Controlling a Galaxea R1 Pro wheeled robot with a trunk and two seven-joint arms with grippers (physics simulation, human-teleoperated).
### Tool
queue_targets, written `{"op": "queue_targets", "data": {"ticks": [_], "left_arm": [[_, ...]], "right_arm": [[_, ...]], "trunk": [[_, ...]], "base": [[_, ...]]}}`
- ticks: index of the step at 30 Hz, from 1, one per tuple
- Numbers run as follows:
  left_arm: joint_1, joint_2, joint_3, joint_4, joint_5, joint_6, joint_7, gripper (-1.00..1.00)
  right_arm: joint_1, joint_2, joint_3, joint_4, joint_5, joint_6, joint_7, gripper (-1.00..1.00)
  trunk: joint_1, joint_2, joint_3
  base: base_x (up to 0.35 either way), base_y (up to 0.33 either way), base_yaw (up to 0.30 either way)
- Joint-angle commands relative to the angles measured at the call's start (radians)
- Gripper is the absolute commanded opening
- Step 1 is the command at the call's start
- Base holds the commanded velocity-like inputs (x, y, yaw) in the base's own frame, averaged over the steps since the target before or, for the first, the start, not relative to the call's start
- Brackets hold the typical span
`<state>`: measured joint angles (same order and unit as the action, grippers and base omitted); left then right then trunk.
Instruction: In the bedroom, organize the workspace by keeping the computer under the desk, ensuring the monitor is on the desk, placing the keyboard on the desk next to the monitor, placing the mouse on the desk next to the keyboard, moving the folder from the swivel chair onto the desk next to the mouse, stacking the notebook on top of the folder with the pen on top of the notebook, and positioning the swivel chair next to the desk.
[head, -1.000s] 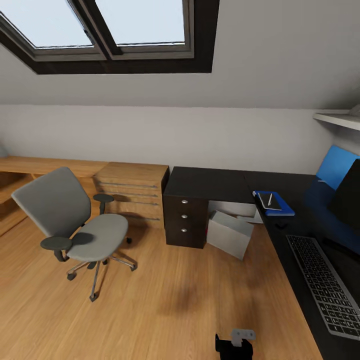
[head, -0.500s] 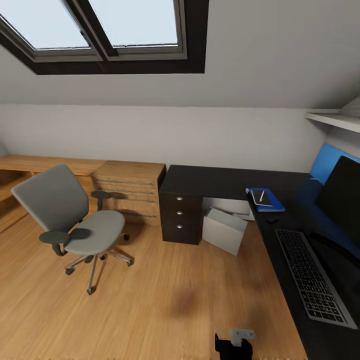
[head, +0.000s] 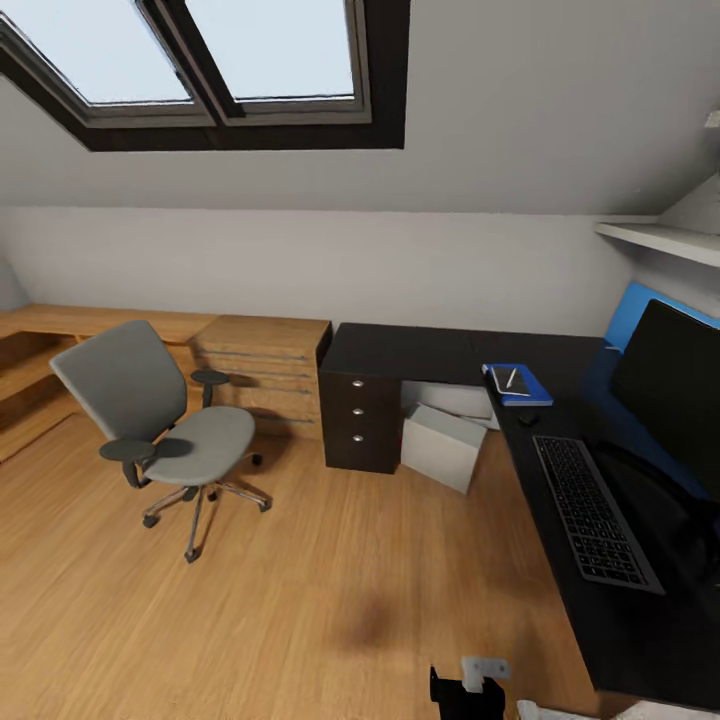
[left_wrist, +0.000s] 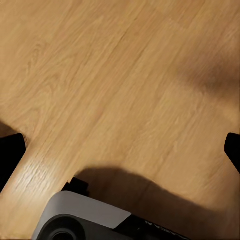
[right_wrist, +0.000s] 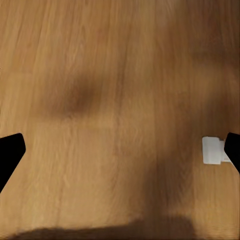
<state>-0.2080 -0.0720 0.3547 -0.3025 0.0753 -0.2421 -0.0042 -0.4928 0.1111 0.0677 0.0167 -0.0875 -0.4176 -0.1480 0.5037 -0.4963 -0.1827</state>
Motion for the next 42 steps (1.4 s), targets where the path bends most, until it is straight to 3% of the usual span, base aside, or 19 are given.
{"op": "queue_targets", "data": {"ticks": [1, 12, 26, 38, 42], "left_arm": [[-0.001, 0.000, -0.001, 0.000, 0.008, -0.003, 0.000, 1.00], [-0.001, 0.000, -0.002, 0.000, 0.009, -0.003, 0.000, 1.00], [-0.001, 0.000, -0.002, 0.000, 0.009, -0.003, 0.000, 1.00], [-0.001, 0.000, 0.000, 0.000, 0.009, -0.003, 0.000, 1.00], [-0.001, 0.000, 0.000, 0.000, 0.009, -0.003, 0.000, 1.00]], "right_arm": [[-0.001, 0.000, 0.008, 0.002, -0.009, -0.004, -0.002, 1.00], [-0.001, 0.001, 0.007, 0.002, -0.009, -0.004, -0.001, 1.00], [-0.001, -0.001, 0.008, 0.002, -0.005, -0.008, 0.001, 1.00], [-0.001, 0.000, 0.010, -0.003, -0.006, -0.008, 0.003, 1.00], [-0.001, 0.002, 0.009, -0.049, -0.008, 0.000, 0.003, 1.00]], "trunk": [[0.000, -0.002, -0.002], [0.000, -0.002, -0.002], [-0.054, 0.096, 0.042], [-0.054, 0.096, 0.042], [-0.054, 0.096, 0.042]], "base": [[-0.195, -0.002, 0.000], [-0.062, -0.001, 0.000], [-0.002, 0.000, 0.000], [0.000, 0.000, 0.000], [0.000, 0.000, 0.000]]}}
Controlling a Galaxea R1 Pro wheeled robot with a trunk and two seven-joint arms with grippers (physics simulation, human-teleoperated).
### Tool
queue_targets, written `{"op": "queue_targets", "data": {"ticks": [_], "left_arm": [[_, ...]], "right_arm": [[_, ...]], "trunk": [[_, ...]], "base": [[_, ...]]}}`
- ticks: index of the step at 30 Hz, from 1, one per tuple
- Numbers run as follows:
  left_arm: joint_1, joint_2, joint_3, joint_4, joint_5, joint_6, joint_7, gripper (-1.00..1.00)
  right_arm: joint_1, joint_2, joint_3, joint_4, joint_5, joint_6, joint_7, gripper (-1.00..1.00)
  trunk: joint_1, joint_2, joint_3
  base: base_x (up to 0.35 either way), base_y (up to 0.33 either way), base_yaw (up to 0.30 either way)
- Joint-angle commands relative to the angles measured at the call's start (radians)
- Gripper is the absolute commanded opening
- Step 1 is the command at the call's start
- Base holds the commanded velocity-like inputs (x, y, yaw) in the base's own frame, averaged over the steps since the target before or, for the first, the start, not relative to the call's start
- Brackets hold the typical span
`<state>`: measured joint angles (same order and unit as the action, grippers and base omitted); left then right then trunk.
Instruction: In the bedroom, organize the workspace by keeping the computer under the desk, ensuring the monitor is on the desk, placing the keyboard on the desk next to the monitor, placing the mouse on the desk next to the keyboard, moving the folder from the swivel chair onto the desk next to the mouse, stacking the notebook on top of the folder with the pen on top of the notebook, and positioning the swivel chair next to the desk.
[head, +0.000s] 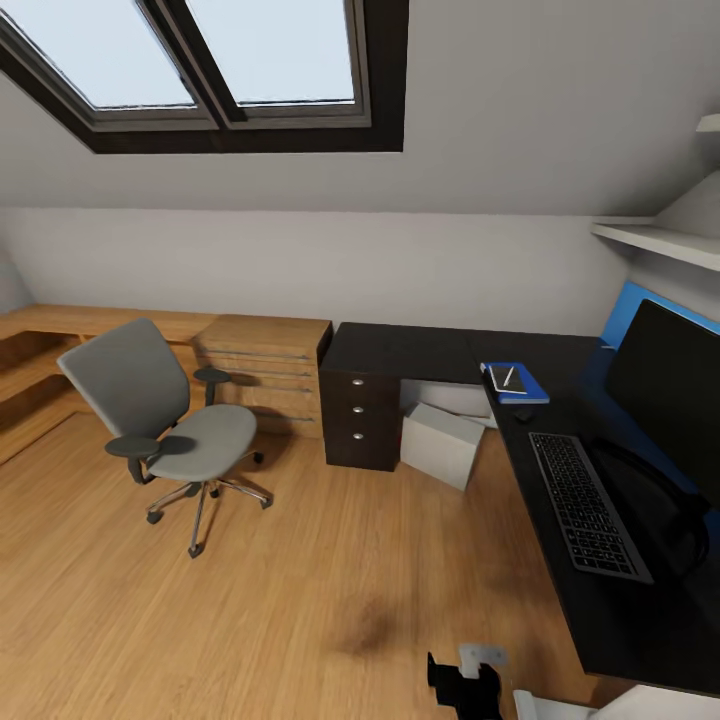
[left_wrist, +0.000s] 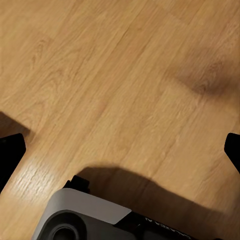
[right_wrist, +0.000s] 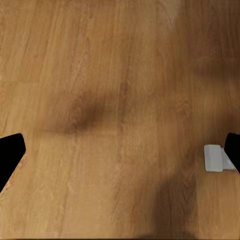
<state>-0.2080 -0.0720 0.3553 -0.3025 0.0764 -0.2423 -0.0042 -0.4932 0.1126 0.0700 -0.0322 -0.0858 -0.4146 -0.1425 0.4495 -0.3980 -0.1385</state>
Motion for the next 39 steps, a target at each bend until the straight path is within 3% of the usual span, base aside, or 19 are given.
{"op": "queue_targets", "data": {"ticks": [1, 3, 6, 10, 12, 16, 17, 20, 23, 28, 30, 32, 39], "left_arm": [[-0.001, 0.000, -0.001, 0.000, 0.008, -0.003, 0.000, 1.00], [-0.001, 0.000, -0.001, 0.000, 0.008, -0.003, 0.000, 1.00], [-0.001, 0.000, -0.001, 0.000, 0.008, -0.003, 0.000, 1.00], [-0.001, 0.000, -0.001, 0.000, 0.008, -0.002, 0.000, 1.00], [-0.001, 0.000, -0.001, 0.000, 0.008, -0.002, 0.001, 1.00], [-0.001, 0.000, -0.003, 0.000, 0.007, -0.003, 0.001, 1.00], [-0.001, 0.000, -0.003, 0.000, 0.007, -0.003, 0.002, 1.00], [-0.001, 0.000, -0.004, 0.000, 0.007, -0.003, 0.002, 1.00], [-0.001, 0.000, -0.004, 0.000, 0.007, -0.004, 0.002, 1.00], [-0.001, 0.000, -0.003, 0.000, 0.008, -0.004, 0.003, 1.00], [-0.001, 0.000, -0.003, 0.000, 0.008, -0.003, 0.003, 1.00], [-0.001, 0.000, -0.004, 0.000, 0.008, -0.003, 0.001, 1.00], [-0.001, 0.000, -0.004, 0.000, 0.007, -0.003, 0.000, 1.00]], "right_arm": [[-0.001, 0.000, 0.007, -0.017, -0.010, 0.001, -0.003, 1.00], [-0.001, 0.001, 0.007, -0.059, -0.012, 0.023, -0.003, 1.00], [-0.001, 0.000, 0.006, -0.170, -0.014, 0.130, -0.003, 1.00], [-0.001, -0.001, -0.002, -0.379, -0.028, 0.339, -0.001, 1.00], [-0.001, -0.001, -0.006, -0.444, -0.042, 0.397, -0.001, 1.00], [-0.001, -0.001, -0.013, -0.601, -0.104, 0.545, -0.002, 1.00], [-0.001, -0.001, -0.014, -0.664, -0.139, 0.611, -0.003, 1.00], [-0.001, -0.004, -0.017, -0.756, -0.191, 0.702, -0.004, 1.00], [0.000, -0.033, -0.043, -0.894, -0.255, 0.805, -0.004, 1.00], [0.020, -0.080, -0.064, -0.980, -0.299, 0.855, -0.003, 1.00], [0.042, -0.122, -0.075, -1.004, -0.315, 0.868, -0.002, 1.00], [0.046, -0.148, -0.078, -1.008, -0.336, 0.871, -0.002, 1.00], [0.048, -0.170, -0.079, -1.011, -0.408, 0.873, -0.003, 1.00]], "trunk": [[0.001, -0.002, -0.002], [0.001, -0.002, -0.002], [0.001, -0.002, -0.002], [0.001, -0.002, -0.002], [0.001, -0.002, -0.002], [0.001, -0.002, -0.002], [0.001, -0.002, -0.002], [0.001, -0.002, -0.002], [0.001, -0.002, -0.002], [0.001, -0.002, -0.002], [0.001, -0.002, -0.002], [0.001, -0.002, -0.002], [0.001, -0.002, -0.002]], "base": [[0.000, 0.000, 0.000], [0.000, 0.000, 0.000], [0.000, 0.000, 0.000], [0.000, 0.000, 0.000], [0.000, 0.000, 0.000], [0.000, 0.000, 0.000], [0.000, 0.000, 0.000], [0.000, 0.000, 0.000], [0.000, 0.000, 0.000], [0.000, 0.000, 0.000], [0.000, 0.000, 0.000], [0.000, 0.000, 0.000], [-0.017, -0.008, 0.000]]}}
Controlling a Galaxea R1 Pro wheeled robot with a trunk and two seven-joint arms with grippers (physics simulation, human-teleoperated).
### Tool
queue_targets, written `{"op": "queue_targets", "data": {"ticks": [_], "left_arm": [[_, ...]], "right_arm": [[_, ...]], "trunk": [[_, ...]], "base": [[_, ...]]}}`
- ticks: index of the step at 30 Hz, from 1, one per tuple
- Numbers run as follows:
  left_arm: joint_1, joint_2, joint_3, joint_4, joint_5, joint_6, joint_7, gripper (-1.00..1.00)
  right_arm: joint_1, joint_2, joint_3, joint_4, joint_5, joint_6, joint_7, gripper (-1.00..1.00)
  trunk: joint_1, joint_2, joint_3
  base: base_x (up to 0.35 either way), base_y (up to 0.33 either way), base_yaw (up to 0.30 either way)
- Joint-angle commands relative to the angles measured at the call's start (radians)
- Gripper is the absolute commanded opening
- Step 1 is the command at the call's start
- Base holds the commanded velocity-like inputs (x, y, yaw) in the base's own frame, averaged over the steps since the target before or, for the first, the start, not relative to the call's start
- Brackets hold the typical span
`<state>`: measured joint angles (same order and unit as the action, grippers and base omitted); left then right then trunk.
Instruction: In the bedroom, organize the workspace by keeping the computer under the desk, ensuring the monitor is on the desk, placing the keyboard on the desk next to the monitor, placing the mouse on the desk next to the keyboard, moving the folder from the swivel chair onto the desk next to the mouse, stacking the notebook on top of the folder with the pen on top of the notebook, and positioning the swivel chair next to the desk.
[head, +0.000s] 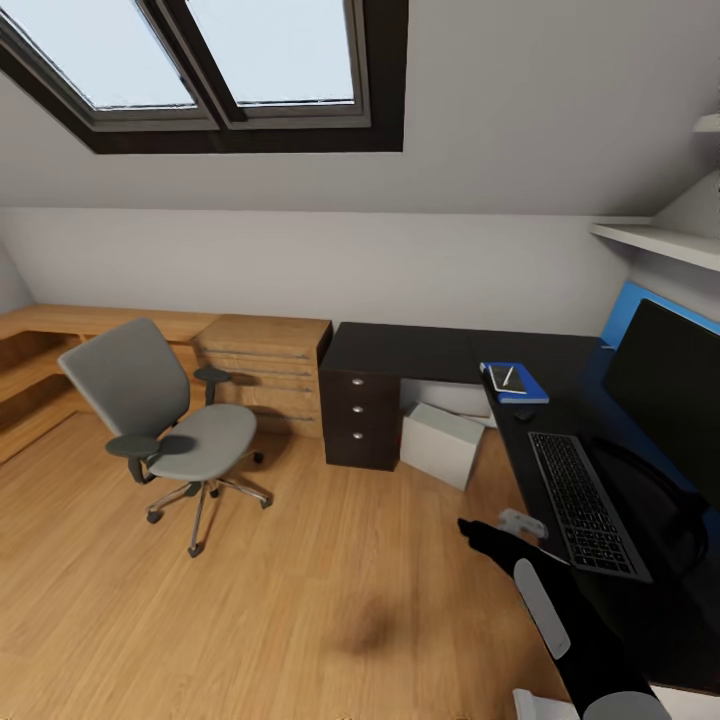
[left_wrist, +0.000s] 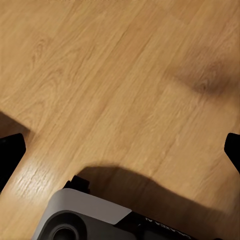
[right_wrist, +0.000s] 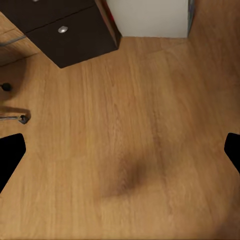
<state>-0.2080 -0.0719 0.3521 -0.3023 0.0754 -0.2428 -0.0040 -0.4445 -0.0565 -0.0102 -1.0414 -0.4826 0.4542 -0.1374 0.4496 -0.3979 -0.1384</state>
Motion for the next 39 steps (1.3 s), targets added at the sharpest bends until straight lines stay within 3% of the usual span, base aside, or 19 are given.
{"op": "queue_targets", "data": {"ticks": [1, 9, 21, 33, 39], "left_arm": [[-0.001, 0.000, -0.001, 0.000, 0.008, -0.003, 0.000, 1.00], [-0.001, -0.001, -0.001, 0.000, 0.007, -0.003, -0.001, 1.00], [-0.001, -0.003, -0.002, 0.000, 0.006, -0.003, -0.001, 1.00], [-0.001, -0.003, -0.002, 0.000, 0.006, -0.003, -0.001, 1.00], [-0.001, -0.003, -0.001, 0.000, 0.006, -0.003, -0.001, 1.00]], "right_arm": [[-0.001, -0.001, 0.000, -0.002, -0.014, 0.004, -0.008, 1.00], [0.000, -0.002, -0.052, -0.003, -0.028, 0.001, -0.007, 1.00], [0.000, -0.001, -0.073, -0.003, -0.030, -0.002, -0.005, 1.00], [0.000, -0.003, -0.141, -0.003, -0.089, -0.007, -0.005, 1.00], [0.000, -0.004, -0.184, 0.001, -0.096, -0.007, -0.003, 1.00]], "trunk": [[0.000, -0.002, -0.002], [0.000, -0.002, -0.002], [0.000, -0.002, -0.002], [0.000, -0.002, -0.002], [0.000, -0.002, -0.002]], "base": [[-0.128, -0.052, 0.000], [-0.231, -0.084, 0.000], [-0.242, -0.152, 0.000], [-0.039, -0.153, 0.000], [-0.002, -0.104, 0.000]]}}
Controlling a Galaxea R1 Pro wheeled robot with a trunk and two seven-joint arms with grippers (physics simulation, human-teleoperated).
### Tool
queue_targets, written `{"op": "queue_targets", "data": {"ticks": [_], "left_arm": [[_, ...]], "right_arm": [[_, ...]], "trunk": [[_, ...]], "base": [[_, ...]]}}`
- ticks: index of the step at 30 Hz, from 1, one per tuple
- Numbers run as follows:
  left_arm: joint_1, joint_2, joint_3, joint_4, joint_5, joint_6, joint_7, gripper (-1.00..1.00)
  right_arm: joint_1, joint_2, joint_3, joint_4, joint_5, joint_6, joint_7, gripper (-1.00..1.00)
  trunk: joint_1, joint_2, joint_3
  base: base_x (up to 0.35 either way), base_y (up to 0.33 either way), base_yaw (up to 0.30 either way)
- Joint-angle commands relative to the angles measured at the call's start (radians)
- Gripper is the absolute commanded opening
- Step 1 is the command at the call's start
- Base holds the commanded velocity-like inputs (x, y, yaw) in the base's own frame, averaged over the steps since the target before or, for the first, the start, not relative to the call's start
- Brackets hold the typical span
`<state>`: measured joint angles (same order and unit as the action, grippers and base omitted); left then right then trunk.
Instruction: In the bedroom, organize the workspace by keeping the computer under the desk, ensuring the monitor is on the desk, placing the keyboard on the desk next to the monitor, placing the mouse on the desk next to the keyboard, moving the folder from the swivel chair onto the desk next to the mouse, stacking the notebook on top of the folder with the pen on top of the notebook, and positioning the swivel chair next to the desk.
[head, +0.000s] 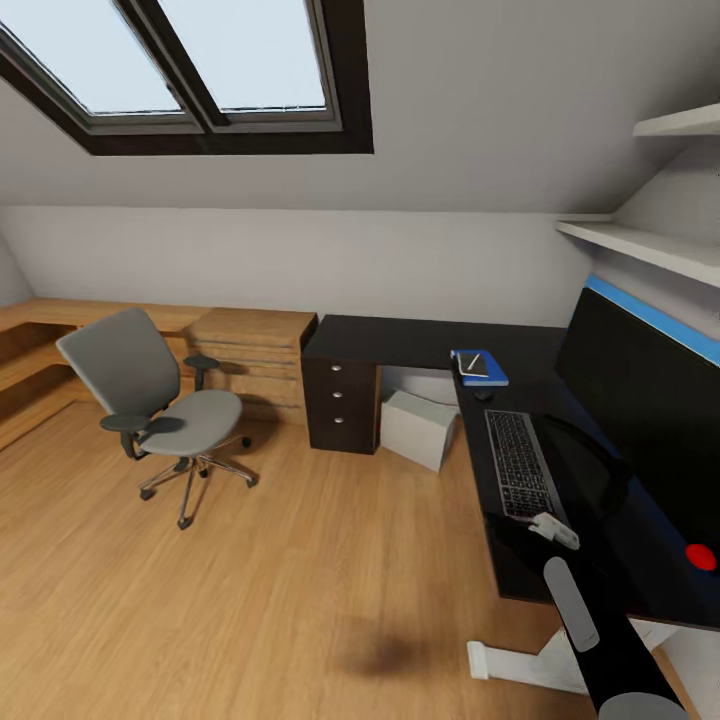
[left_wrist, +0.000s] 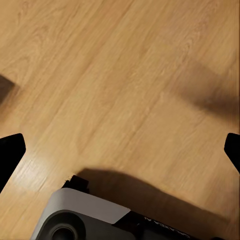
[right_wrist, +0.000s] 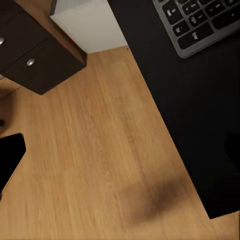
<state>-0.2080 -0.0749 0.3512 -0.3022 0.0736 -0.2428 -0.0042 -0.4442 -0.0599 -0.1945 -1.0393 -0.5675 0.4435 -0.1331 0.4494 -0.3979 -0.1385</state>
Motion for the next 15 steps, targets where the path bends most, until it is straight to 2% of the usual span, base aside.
{"op": "queue_targets", "data": {"ticks": [1, 6, 15], "left_arm": [[-0.001, 0.000, -0.001, 0.000, 0.008, -0.003, 0.000, 1.00], [-0.001, 0.000, -0.001, 0.000, 0.008, -0.003, 0.000, 1.00], [-0.001, -0.002, 0.000, 0.000, 0.009, -0.003, 0.000, 1.00]], "right_arm": [[-0.001, 0.000, -0.010, 0.006, -0.011, 0.003, -0.007, 1.00], [-0.001, 0.000, -0.023, 0.050, -0.008, -0.006, -0.007, 1.00], [-0.001, -0.001, -0.025, 0.109, 0.006, -0.080, -0.008, 1.00]], "trunk": [[0.001, -0.002, -0.002], [0.001, -0.002, -0.002], [0.001, -0.002, -0.002]], "base": [[-0.001, -0.139, 0.000], [0.000, -0.068, 0.000], [0.000, -0.013, 0.000]]}}
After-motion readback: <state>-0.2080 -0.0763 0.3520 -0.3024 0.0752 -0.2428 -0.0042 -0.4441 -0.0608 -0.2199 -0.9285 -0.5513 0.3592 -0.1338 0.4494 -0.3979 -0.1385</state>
